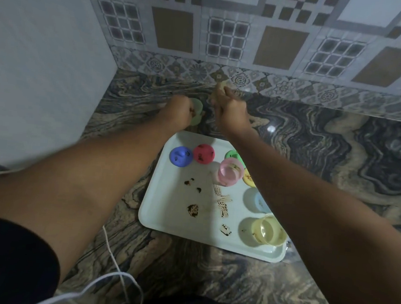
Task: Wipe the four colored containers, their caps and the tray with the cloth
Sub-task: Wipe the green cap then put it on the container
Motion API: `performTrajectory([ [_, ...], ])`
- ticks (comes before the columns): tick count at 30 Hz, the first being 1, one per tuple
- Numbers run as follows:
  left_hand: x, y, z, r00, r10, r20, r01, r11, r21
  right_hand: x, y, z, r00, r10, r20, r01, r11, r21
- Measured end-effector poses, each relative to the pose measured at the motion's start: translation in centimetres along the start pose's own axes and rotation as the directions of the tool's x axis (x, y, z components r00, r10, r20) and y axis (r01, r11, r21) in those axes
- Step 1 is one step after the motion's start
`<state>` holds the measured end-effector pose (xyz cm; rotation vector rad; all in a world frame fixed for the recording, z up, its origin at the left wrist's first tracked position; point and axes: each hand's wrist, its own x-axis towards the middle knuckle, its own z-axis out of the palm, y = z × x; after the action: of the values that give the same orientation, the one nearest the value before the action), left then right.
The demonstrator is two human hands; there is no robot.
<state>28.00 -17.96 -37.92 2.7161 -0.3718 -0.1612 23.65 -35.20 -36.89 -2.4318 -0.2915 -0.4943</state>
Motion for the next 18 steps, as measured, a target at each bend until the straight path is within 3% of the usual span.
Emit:
performTrajectory([
  [7, -0.5, -0.1, 0.2, 1.0, -0.006, 0.017, 0.005, 0.999, 0.034, -0.4, -0.2, 0.2, 0.997, 0.063, -0.041, -0.06, 0.996, 0.067],
  [10, -1.6, 0.8, -1.0, 0.991, 0.045, -0.125, -0.04, 0.998, 0.043, -0.6, 0.0, -0.6, 0.995, 0.087, -0.042, -0.083, 0.992, 0.098],
  [13, -2.4, 2.6, -2.4, 0.938, 0.192, -0.288, -0.202, 0.979, -0.006, -1.2, 0.6, -2.6, 0.988, 0.152, -0.038, -0.147, 0.983, 0.108],
  [15, -2.9, 4.4, -2.5, 0.941, 0.246, -0.232, -0.266, 0.962, -0.057, -2.3, 1.1, -4.1, 0.979, 0.198, -0.056, -0.19, 0.975, 0.114],
  [18, -3.7, 7.0, -1.4, 0.977, 0.211, 0.009, -0.208, 0.97, -0.127, -5.0, 2.2, -5.6, 0.975, 0.208, -0.077, -0.202, 0.977, 0.074],
])
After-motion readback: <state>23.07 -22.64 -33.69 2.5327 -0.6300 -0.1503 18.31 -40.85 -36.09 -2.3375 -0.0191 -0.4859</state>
